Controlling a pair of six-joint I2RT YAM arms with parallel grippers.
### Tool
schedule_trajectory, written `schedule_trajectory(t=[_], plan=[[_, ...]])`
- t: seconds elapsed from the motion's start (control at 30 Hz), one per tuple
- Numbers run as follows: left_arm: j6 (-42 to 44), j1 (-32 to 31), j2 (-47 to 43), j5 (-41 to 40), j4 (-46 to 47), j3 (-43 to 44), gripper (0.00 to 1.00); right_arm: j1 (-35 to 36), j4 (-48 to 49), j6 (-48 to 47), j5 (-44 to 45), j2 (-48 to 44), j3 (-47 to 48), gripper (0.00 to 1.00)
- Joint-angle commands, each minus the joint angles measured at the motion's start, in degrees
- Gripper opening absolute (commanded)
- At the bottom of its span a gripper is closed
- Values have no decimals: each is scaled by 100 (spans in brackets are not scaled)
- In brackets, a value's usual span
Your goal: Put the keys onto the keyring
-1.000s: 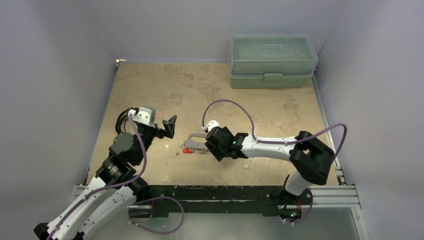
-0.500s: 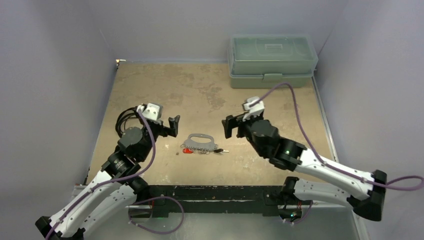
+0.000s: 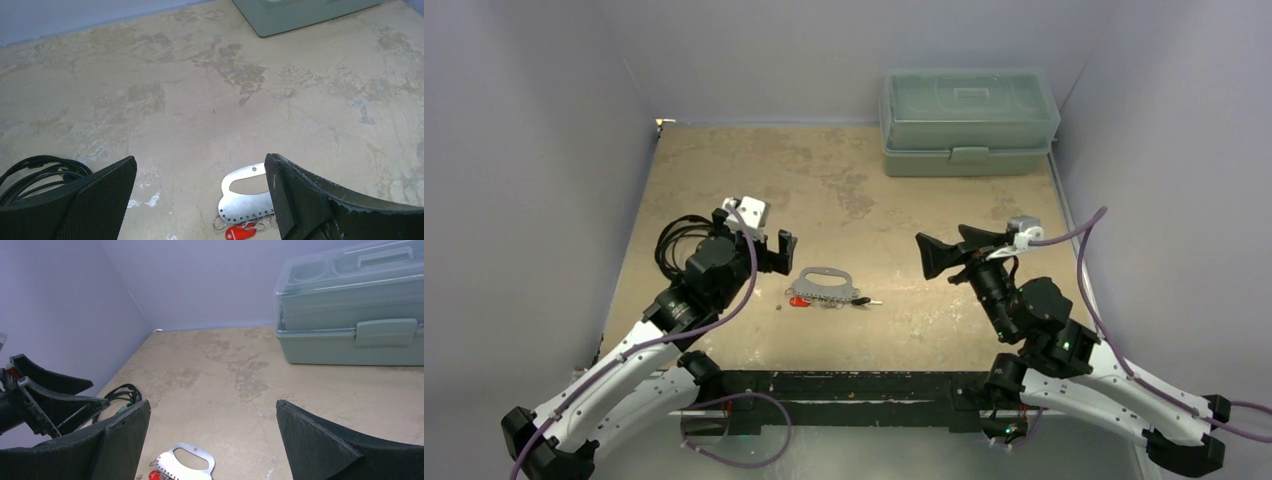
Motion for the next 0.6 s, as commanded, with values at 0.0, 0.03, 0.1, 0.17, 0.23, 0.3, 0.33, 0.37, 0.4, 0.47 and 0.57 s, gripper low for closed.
schedule_trajectory(t=[0.0,0.03,0.1,0.17,0.23,0.3,0.33,0.37,0.4,0.47,0.57], plan=[[-591,56,242,276,-244,607,99,-11,141,259,343,-484,-286,99],[-753,51,215,517,-186,786,99,-11,141,298,379,-594,-326,99],[-753,59,-174,1091,-236,1219,99,-11,141,340,464,-829,-371,99],[-717,73,-667,569,-334,1295,99,-11,141,339,446,-991,-398,99],[-815,77,-1017,-514,-255,992,99,-11,5,326,391,-1088,-388,99],[-770,78,-924,-1080,-485,1091,97,-11,-69,326,371,-1108,-360,99],[-807,83,-784,-1252,-639,1198,97,-11,-76,326,372,-1101,-350,99],[-833,76,-641,-1330,-768,1287,97,-11,-93,332,375,-1088,-350,99],[-841,86,-507,-1340,-872,1357,96,-11,-91,334,374,-1072,-342,99],[-850,88,-316,-1329,-998,1468,93,-11,-113,351,378,-1049,-322,99],[-813,84,-290,-1294,-954,1434,92,-11,-107,353,382,-1030,-319,99]])
